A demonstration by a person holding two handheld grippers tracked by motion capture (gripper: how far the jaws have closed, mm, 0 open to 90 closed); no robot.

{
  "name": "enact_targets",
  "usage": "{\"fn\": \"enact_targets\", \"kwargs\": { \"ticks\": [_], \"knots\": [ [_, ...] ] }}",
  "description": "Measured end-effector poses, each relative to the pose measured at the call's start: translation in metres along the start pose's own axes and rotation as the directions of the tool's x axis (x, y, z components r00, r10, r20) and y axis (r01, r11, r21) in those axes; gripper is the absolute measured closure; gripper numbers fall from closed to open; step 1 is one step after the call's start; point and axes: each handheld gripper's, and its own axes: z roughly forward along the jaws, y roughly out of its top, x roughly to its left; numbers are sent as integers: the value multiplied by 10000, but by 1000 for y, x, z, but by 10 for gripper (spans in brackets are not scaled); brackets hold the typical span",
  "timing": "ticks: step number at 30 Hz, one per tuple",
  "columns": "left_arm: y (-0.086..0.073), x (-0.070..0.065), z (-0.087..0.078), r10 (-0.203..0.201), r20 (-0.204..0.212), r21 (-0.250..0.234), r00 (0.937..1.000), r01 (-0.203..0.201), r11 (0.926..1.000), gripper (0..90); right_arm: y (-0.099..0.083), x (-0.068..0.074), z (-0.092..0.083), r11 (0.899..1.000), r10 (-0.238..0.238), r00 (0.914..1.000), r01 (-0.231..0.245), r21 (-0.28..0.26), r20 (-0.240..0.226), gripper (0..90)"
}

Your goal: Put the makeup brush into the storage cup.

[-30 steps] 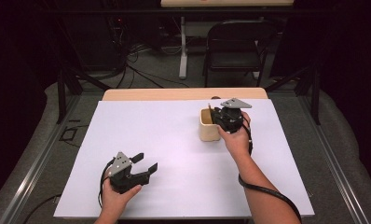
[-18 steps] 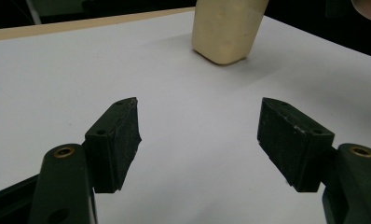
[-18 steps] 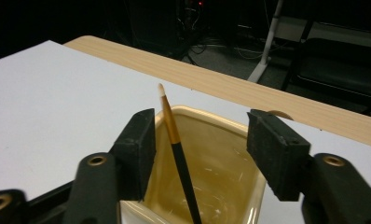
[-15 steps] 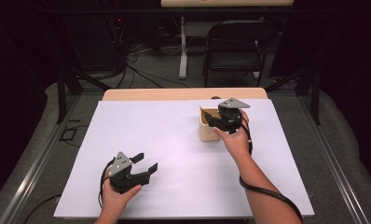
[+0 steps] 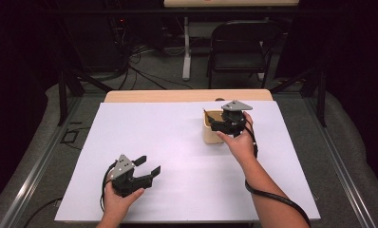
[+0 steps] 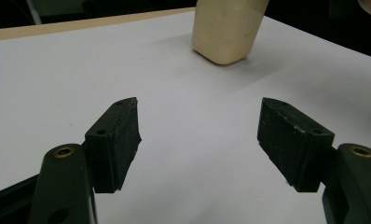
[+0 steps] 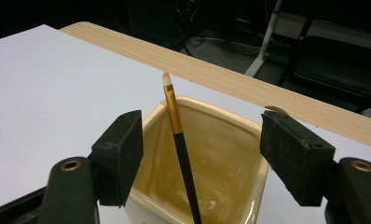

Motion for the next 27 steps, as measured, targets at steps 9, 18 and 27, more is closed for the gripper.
{"fn": "enact_targets", "kwargs": {
  "ticks": [9, 18, 27],
  "knots": [
    [0, 0, 0, -4, -8, 2, 10000, 4, 10000, 295, 2, 0, -2, 10000, -56, 10000, 56, -37, -3, 299],
    [0, 0, 0, 2, 34, -8, 10000, -2, 10000, 295, 4, 2, -5, 10000, -51, 9999, 50, -79, -93, 300],
    [0, 0, 0, -2, -4, -2, 10000, 2, 10000, 295, 6, 2, -8, 9999, -72, 9999, 71, -99, -119, 300]
  ]
}}
